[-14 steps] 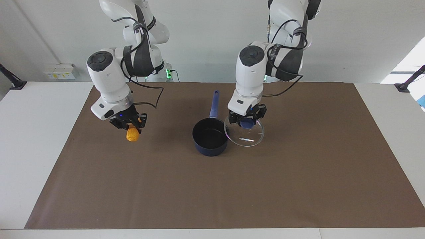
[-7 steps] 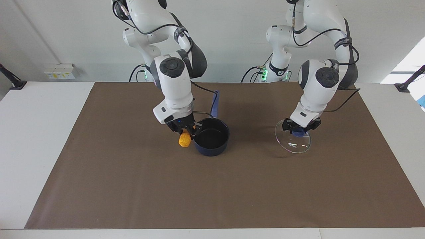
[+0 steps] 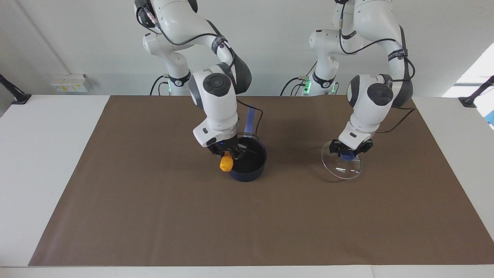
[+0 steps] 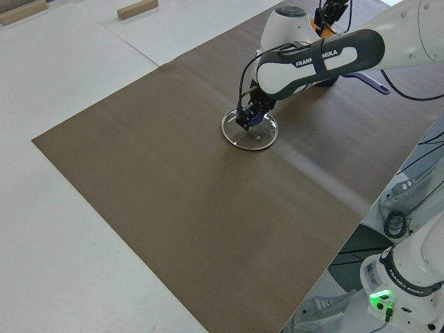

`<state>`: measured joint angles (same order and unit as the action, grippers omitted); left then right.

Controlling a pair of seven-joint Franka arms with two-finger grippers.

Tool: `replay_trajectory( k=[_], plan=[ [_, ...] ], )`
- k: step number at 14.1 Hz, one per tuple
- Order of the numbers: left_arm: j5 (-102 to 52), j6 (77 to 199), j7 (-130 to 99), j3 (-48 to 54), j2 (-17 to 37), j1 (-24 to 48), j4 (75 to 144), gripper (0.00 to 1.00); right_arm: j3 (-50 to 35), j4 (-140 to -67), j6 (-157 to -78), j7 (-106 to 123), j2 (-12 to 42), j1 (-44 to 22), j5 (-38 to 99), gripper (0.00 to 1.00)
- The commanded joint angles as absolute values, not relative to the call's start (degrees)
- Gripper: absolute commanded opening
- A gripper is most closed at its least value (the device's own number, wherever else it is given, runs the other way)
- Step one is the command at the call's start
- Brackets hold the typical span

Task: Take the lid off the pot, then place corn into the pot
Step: 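Lift the lid with the left gripper while the right gripper carries the corn, then set the lid down with the left gripper while the right gripper lowers the corn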

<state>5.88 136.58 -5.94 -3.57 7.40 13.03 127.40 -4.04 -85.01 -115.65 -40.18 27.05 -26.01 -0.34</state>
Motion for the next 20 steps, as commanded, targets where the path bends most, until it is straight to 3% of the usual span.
replay_trajectory(
  k=[1,4,10,13,14,15,16,18,19,20],
  plan=[
    [7.29,137.11,-5.8,-3.08,5.54,12.04,127.89,1.0,-4.31,-87.52,-117.59,-41.48,27.51,-26.36,0.53,0.0],
    [7.29,135.11,-5.98,-3.08,5.54,12.13,124.99,1.0,-4.31,-89.29,-118.3,-41.48,27.24,-26.28,0.44,0.0],
    [6.5,120.78,-5.19,-2.81,5.45,12.57,111.82,1.0,-4.31,-92.98,-119.7,-41.4,26.19,-26.19,0.88,0.0],
    [0.99,112.35,-5.27,-2.99,5.36,12.31,104.44,1.0,-4.31,-93.6,-121.55,-41.57,26.63,-26.46,0.88,0.11],
    [0.71,109.71,-5.1,-3.25,5.01,12.22,102.41,1.0,-4.31,-93.6,-121.73,-41.57,26.72,-26.37,0.88,0.18],
    [0.7,108.03,-4.84,-3.6,4.75,11.87,101.52,1.0,-4.31,-93.6,-121.73,-41.49,26.72,-26.37,0.97,0.33],
    [0.62,106.8,-3.35,-3.78,4.31,10.21,100.73,1.0,-4.31,-93.69,-121.73,-41.48,26.72,-26.37,0.97,0.65],
    [0.26,105.47,1.56,-3.95,3.69,7.48,100.11,1.0,-4.31,-93.69,-121.9,-41.48,26.72,-26.37,0.97,0.83],
    [0.26,104.77,2.1,-4.04,3.6,6.08,99.93,1.0,-4.31,-93.6,-122.34,-41.48,26.81,-26.37,1.05,0.99],
    [0.26,103.55,2.2,-4.04,3.08,5.37,99.06,1.0,-4.31,-93.6,-122.6,-41.48,26.81,-26.37,0.97,1.0]
  ],
)
